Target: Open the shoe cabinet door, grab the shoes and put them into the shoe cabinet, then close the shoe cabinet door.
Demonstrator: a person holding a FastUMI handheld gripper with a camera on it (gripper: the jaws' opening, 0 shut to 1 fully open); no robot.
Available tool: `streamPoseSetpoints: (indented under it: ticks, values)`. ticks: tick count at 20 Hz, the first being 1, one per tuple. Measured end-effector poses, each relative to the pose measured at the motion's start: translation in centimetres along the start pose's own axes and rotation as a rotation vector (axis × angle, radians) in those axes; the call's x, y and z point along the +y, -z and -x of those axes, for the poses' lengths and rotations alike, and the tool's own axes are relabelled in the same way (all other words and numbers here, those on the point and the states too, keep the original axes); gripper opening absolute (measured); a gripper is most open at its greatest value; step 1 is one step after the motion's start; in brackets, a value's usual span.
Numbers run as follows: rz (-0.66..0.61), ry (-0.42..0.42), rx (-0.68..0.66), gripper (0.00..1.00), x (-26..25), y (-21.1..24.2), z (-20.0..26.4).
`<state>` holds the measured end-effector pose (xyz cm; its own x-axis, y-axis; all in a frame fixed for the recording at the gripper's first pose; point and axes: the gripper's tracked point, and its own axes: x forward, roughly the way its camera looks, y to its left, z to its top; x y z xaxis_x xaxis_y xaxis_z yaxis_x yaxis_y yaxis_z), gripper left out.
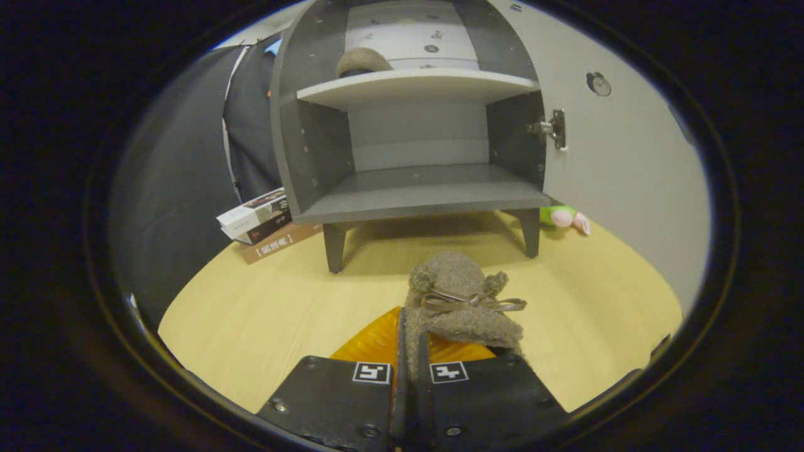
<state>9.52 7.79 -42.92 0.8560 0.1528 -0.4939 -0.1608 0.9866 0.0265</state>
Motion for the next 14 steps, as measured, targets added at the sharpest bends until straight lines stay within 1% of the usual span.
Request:
streamPoseSetpoints:
  ticks: [6,10,14]
  values:
    - [0.041,-0.040,-0.096,0.10,0.9,-5.9,5.5]
    - [0.064,-0.060,-0.164,0.10,1.0,-10.7,9.3]
    - [0.123,-0.070,-0.232,0.10,1.5,-16.1,12.6]
